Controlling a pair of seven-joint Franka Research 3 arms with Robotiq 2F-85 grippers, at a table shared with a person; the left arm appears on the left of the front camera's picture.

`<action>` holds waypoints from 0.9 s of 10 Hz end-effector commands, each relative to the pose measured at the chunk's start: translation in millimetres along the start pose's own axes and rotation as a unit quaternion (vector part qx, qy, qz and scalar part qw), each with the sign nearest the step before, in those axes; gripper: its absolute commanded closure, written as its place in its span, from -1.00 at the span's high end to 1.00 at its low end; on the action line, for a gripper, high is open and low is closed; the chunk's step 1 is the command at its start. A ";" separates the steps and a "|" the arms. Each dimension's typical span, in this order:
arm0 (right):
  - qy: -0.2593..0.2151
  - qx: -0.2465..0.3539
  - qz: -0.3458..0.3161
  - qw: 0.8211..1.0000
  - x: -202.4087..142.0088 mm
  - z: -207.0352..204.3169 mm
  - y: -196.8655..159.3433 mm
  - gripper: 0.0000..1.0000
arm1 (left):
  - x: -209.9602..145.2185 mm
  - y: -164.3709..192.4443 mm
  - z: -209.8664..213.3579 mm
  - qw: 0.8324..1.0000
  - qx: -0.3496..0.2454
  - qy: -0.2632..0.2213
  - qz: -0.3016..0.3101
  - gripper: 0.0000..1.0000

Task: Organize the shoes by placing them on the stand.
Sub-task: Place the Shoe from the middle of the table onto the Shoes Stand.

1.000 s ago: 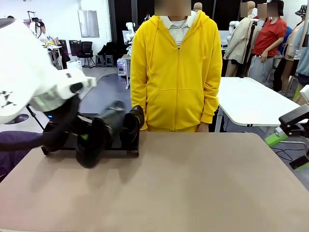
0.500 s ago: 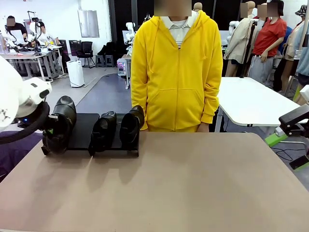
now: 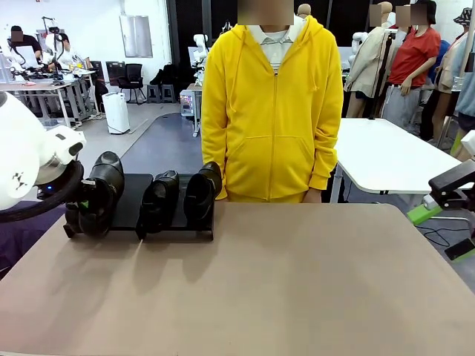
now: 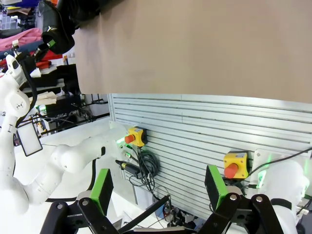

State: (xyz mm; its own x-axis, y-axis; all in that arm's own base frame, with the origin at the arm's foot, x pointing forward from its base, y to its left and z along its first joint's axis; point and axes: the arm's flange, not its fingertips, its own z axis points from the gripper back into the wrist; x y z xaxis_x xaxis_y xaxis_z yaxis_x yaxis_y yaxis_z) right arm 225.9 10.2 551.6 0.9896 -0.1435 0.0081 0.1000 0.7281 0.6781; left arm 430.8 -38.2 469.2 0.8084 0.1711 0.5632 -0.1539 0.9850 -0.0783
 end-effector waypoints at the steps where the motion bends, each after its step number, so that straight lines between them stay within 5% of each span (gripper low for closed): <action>1: 0.000 0.017 0.011 1.000 1.7 0.5 2.2 1.00 | 1.2 -1.7 -4.5 1.000 -0.002 0.000 -0.001 -1.00; 5: 0.000 0.017 0.011 1.000 1.7 0.5 2.2 1.00 | 51.5 -5.9 -51.4 0.997 -0.045 -0.057 -0.032 -1.00; 9: 0.000 0.017 0.011 1.000 1.7 0.5 2.2 1.00 | 81.6 -1.6 -102.7 0.999 -0.025 -0.035 -0.013 -1.00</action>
State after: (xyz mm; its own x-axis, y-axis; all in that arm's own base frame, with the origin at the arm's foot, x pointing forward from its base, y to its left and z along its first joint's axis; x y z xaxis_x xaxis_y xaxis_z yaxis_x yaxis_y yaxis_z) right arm 225.8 10.1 551.7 0.9896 -0.1439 0.0082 0.1002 0.7282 0.6780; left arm 544.6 -27.2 424.4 0.7778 0.1358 0.6137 -0.0867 0.9902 -0.1094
